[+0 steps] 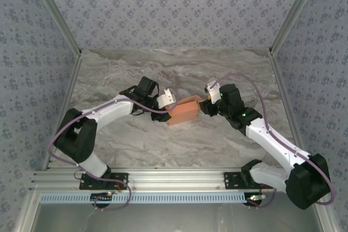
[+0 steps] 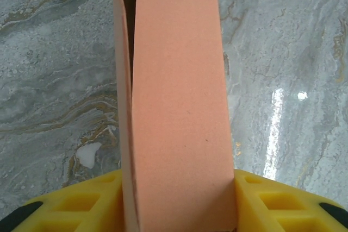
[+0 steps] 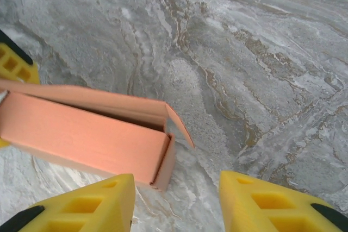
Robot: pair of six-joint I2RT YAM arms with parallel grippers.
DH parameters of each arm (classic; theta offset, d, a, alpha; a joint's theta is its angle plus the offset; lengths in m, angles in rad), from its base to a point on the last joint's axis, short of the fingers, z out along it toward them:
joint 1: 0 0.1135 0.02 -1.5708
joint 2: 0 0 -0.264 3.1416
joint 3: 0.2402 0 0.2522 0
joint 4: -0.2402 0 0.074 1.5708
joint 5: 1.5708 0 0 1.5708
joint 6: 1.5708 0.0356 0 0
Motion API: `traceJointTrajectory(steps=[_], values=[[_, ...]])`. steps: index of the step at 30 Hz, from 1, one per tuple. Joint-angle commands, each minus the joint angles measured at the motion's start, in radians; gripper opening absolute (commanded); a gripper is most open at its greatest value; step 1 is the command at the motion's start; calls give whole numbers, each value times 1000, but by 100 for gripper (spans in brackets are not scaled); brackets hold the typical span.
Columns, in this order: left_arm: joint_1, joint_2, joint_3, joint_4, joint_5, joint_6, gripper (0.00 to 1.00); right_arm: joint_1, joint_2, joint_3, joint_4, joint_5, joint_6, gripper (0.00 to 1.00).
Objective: Fold the paper box
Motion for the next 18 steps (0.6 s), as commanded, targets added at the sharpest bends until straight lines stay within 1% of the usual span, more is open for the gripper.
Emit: traceJointTrajectory(steps=[1, 3, 7, 14, 18], values=[[3, 22, 33, -43, 41, 40, 45, -41, 62, 34, -40, -100, -113, 45], [3, 29, 41, -51, 43, 41, 45, -54, 104, 56, -54, -163, -159, 44], [4, 34, 46, -56, 46, 44, 45, -63, 164, 92, -57, -212, -243, 42], [4, 35, 41, -47, 46, 41, 46, -94, 252, 153, -56, -228, -330, 37], [4, 36, 41, -44, 44, 38, 46, -107, 295, 189, -87, -250, -358, 31]])
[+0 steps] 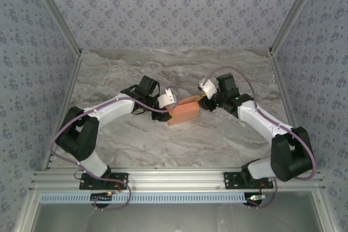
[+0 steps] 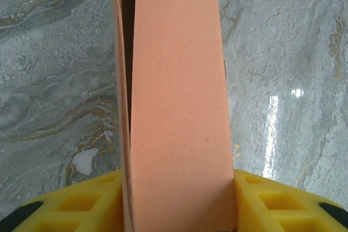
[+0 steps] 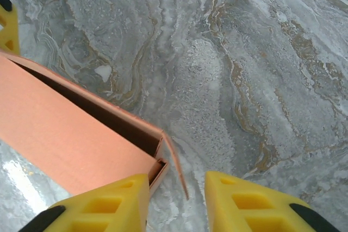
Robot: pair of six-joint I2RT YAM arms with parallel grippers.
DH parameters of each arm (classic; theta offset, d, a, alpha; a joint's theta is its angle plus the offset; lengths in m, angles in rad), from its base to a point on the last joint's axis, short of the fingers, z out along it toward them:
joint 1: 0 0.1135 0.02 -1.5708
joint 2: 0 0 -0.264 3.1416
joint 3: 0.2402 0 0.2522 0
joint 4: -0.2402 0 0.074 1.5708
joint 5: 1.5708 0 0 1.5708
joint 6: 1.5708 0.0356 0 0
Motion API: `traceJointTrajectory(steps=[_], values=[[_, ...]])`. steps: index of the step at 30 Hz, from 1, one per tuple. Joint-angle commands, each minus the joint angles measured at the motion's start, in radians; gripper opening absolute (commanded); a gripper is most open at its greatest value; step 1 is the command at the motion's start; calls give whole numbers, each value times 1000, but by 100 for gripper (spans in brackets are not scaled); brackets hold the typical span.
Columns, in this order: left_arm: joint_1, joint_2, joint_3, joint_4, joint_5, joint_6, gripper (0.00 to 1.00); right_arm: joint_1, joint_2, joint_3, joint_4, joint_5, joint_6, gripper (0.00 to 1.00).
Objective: Fold the paper box
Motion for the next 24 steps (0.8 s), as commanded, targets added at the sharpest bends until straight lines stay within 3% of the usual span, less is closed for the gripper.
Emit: traceJointTrajectory(steps=[1, 11, 24], values=[[3, 16, 22, -27, 24, 11, 46, -9, 28, 46, -46, -53, -56, 30], [3, 22, 24, -24, 2, -2, 47, 23, 59, 114, -97, -37, -7, 4], [3, 28, 22, -8, -38, -34, 47, 151, 124, 289, -345, 200, 374, 4]])
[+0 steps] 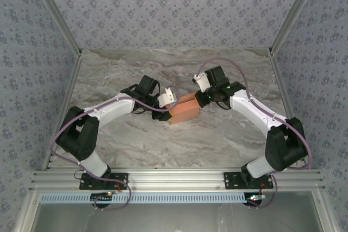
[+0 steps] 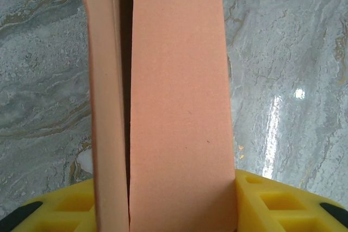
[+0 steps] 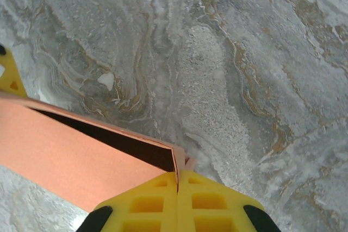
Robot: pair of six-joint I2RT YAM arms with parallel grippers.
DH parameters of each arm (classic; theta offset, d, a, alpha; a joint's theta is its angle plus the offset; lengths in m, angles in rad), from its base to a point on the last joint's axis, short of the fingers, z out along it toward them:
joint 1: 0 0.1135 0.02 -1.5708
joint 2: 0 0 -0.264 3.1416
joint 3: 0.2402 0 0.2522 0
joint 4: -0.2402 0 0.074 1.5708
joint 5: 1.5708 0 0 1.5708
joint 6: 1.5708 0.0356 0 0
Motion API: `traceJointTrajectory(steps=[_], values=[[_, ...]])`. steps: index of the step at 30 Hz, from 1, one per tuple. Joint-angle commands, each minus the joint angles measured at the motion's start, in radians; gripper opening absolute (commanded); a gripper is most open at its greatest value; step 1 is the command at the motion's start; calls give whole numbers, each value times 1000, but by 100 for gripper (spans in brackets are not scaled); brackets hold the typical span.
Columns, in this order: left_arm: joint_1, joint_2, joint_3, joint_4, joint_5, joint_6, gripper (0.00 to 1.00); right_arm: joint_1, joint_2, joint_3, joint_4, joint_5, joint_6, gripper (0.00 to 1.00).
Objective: Fold the paper box
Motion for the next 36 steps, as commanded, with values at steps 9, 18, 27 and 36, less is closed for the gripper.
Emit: traceJointTrajectory(steps=[9, 18, 27, 36], values=[[3, 20, 14, -10, -41, -25, 47, 75, 24, 25, -81, 123, 171, 4], [2, 22, 10, -10, -66, -37, 47, 91, -4, -67, 3, 121, 242, 4], [3, 30, 14, -9, -83, -52, 47, 97, -28, -101, 26, 129, 285, 3], [3, 27, 13, -9, -93, -74, 47, 122, -69, -198, 103, 151, 317, 3]])
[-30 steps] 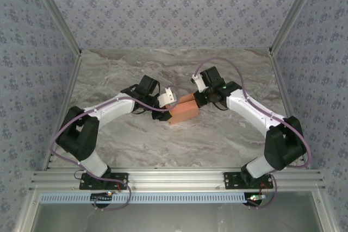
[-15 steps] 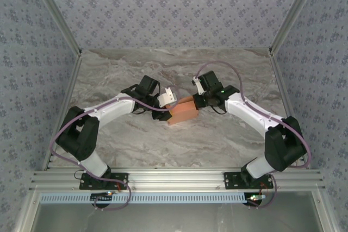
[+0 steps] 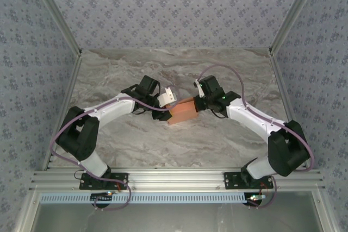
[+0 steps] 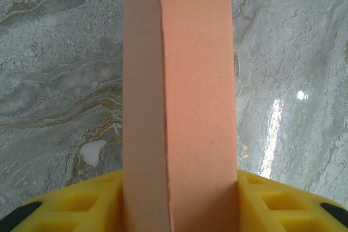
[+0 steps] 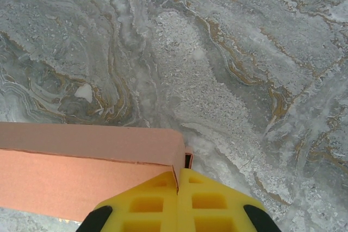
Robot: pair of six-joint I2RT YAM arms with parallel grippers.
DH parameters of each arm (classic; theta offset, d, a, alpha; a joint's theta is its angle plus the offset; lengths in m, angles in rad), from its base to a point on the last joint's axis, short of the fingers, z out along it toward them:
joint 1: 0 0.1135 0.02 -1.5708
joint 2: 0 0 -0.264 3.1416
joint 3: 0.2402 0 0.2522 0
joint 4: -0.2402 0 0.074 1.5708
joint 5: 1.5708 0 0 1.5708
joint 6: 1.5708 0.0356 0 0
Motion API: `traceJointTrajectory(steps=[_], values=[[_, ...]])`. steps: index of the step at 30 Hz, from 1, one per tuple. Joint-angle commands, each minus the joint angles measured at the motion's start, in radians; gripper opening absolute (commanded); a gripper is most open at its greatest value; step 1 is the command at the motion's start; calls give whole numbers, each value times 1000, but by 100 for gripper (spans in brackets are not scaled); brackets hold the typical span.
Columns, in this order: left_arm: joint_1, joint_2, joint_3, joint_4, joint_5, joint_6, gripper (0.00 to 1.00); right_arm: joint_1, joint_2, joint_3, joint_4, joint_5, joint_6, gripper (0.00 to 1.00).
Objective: Fold the paper box
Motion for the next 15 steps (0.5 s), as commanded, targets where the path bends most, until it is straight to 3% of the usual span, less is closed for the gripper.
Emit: traceJointTrajectory(steps=[1, 10, 15], values=[[4, 26, 13, -9, -60, -28, 47, 33, -15, -49, -29, -35, 36, 3], [4, 3, 19, -9, -50, -60, 48, 40, -39, -95, 12, -13, 55, 2], [4, -25, 23, 3, -40, -103, 59, 59, -44, -88, 13, 12, 63, 2]])
